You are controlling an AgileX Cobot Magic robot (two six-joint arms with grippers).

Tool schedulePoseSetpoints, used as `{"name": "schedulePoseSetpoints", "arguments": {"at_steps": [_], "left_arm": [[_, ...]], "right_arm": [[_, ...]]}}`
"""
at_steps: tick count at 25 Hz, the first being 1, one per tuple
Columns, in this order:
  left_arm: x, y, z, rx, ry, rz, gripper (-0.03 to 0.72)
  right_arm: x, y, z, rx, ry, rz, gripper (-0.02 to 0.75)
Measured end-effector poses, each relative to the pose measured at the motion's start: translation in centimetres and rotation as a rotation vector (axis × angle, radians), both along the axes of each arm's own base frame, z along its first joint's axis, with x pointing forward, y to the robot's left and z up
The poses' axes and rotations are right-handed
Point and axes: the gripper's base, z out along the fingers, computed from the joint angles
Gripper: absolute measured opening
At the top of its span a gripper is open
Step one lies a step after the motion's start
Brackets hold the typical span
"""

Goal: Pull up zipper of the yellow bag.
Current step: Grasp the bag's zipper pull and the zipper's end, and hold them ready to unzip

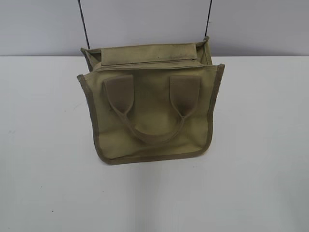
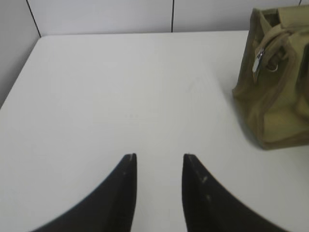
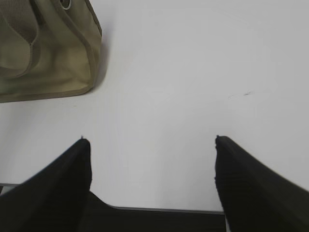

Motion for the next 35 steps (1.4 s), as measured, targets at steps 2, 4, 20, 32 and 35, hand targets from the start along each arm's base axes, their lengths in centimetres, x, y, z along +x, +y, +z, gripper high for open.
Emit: {"name": "schedulePoseSetpoints", "arguments": {"at_steps": [2, 4, 20, 32, 35], "left_arm": [[0.0, 0.0, 1.3, -0.005, -0.108, 0.007, 0.273], [0.2, 0.1, 2.5, -0.013, -0.218, 0.014, 0.351], [14.7, 1.1, 2.5, -0.095, -0.37, 0.12, 0.441], [24.4, -3.1, -6.9, -0.031, -0.194, -0.068, 0.332], [25.5, -4.2, -10.0, -0.05, -0.085, -0.143, 0.321]], "right_arm": [[0.0, 0.0, 0.0, 0.0, 0.0, 0.0, 0.582], [0.0, 0.0, 0.0, 0.0, 0.0, 0.0, 0.582], [0.0, 0.0, 0.0, 0.0, 0.0, 0.0, 0.582], [0.0, 0.0, 0.0, 0.001, 0.0, 0.0, 0.582], [0.0, 0.0, 0.0, 0.001, 0.0, 0.0, 0.582]]}}
